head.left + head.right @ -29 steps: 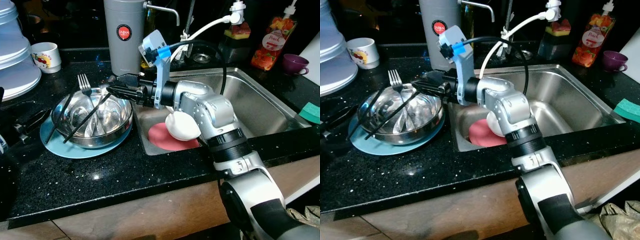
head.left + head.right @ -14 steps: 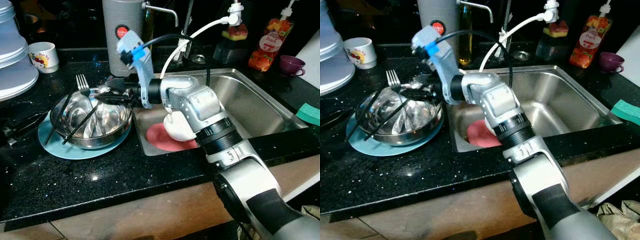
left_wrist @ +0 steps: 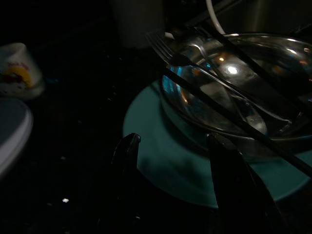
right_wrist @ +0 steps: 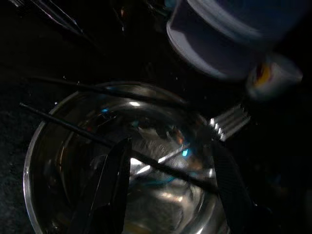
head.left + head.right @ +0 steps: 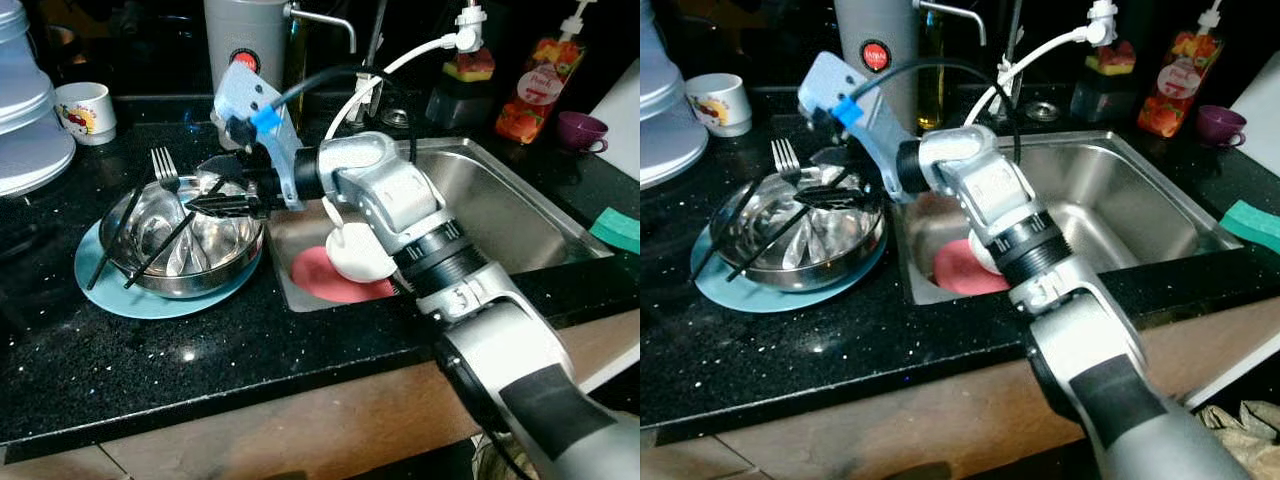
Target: Kitchen organization
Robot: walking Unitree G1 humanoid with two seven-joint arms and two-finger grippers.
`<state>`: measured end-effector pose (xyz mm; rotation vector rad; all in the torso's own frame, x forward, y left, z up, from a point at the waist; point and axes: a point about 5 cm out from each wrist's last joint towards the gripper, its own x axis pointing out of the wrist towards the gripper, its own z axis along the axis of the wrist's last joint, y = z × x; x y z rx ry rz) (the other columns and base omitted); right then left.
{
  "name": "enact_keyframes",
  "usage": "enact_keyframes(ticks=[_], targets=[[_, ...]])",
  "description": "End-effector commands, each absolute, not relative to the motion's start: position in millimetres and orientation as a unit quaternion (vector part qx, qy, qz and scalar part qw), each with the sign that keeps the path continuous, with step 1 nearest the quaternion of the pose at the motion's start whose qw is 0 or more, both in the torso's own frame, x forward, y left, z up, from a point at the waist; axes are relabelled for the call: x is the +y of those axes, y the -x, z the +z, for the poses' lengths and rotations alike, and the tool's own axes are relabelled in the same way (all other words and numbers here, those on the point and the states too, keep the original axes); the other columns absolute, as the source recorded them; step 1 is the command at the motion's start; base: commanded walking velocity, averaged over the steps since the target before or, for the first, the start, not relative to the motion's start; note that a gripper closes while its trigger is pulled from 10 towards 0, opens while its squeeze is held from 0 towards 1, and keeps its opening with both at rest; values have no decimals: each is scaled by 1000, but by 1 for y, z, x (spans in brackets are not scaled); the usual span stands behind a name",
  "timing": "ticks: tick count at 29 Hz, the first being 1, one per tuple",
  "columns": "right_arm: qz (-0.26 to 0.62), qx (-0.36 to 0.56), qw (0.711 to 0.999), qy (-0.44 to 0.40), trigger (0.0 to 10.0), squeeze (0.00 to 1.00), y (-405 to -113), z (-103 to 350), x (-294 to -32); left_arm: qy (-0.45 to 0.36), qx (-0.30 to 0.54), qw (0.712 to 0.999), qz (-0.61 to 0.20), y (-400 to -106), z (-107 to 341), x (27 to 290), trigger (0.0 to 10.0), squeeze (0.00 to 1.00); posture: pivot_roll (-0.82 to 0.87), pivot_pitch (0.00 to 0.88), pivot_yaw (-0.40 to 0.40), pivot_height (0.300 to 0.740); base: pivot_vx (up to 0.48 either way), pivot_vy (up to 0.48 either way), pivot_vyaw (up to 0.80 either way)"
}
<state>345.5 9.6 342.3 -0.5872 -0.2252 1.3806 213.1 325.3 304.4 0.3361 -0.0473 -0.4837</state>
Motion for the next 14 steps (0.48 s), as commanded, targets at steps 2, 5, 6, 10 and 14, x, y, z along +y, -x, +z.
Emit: enact_keyframes(ticks=[2, 5, 6, 10, 14], targets=[[628, -124, 708, 299, 10000, 0, -344, 342, 11, -157, -11, 949, -273, -209, 303, 315, 10000, 0, 45, 94, -107, 740, 0, 0, 0], [632, -158, 682, 332, 10000, 0, -340, 343, 13, -139, -8, 950, -281, -208, 301, 312, 10000, 0, 44, 96, -108, 740, 0, 0, 0], [633, -172, 670, 347, 10000, 0, -339, 343, 13, -132, -7, 950, -284, -208, 300, 310, 10000, 0, 44, 96, -108, 740, 0, 0, 0], [618, -213, 642, 401, 10000, 0, -338, 342, 16, -121, 9, 948, -293, -206, 299, 307, 10000, 0, 42, 98, -109, 740, 0, 0, 0], [601, -241, 611, 454, 10000, 0, -337, 337, 20, -121, 20, 946, -300, -201, 302, 307, 10000, 0, 45, 98, -112, 740, 0, 0, 0]])
